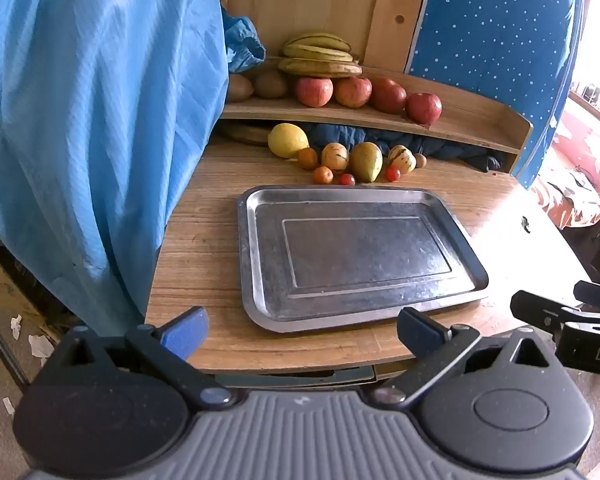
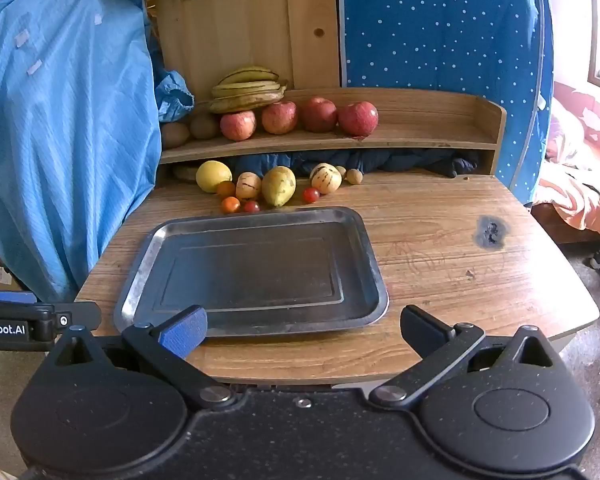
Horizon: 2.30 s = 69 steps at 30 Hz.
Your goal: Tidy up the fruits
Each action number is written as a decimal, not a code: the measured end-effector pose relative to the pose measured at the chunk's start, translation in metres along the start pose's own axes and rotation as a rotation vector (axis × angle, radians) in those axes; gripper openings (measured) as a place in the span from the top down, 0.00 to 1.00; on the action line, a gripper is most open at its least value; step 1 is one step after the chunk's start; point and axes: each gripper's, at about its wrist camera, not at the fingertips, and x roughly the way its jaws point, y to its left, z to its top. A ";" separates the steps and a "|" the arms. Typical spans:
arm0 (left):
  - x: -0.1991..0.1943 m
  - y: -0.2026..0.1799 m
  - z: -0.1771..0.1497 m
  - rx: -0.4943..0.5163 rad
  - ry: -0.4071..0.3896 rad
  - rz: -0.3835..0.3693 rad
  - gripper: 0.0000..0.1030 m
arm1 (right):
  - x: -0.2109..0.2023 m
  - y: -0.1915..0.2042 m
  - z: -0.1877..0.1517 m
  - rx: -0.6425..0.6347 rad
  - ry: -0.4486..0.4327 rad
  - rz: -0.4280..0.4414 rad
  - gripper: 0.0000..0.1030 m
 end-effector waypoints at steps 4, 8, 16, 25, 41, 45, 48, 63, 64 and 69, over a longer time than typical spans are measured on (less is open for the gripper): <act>0.000 0.000 0.000 0.001 0.000 0.002 0.01 | -0.001 0.000 0.000 0.006 -0.001 0.007 0.01; 0.001 0.000 0.000 0.001 0.001 0.003 0.01 | -0.002 -0.001 0.000 0.006 0.000 0.007 0.01; 0.000 0.004 -0.004 -0.005 0.004 0.006 0.01 | -0.002 -0.002 0.001 0.005 -0.004 0.001 0.00; 0.003 0.001 0.003 -0.004 0.014 0.003 0.01 | 0.000 0.000 0.002 0.008 -0.002 -0.005 0.01; 0.007 -0.002 0.000 -0.012 0.017 0.000 0.01 | 0.004 -0.002 0.001 0.012 0.003 -0.003 0.00; 0.007 0.000 0.000 -0.013 0.018 0.000 0.01 | 0.004 -0.002 0.001 0.011 0.002 -0.003 0.01; 0.008 -0.001 0.001 -0.013 0.017 -0.001 0.01 | 0.005 -0.002 0.001 0.011 0.002 -0.004 0.00; 0.009 0.001 0.000 -0.015 0.022 -0.006 0.01 | 0.005 -0.001 0.001 0.009 0.005 -0.004 0.01; 0.009 0.001 0.000 -0.015 0.022 -0.006 0.01 | 0.005 -0.001 0.001 0.009 0.005 -0.004 0.01; 0.009 0.001 0.001 -0.015 0.022 -0.006 0.01 | 0.004 -0.001 0.000 0.011 0.004 -0.005 0.00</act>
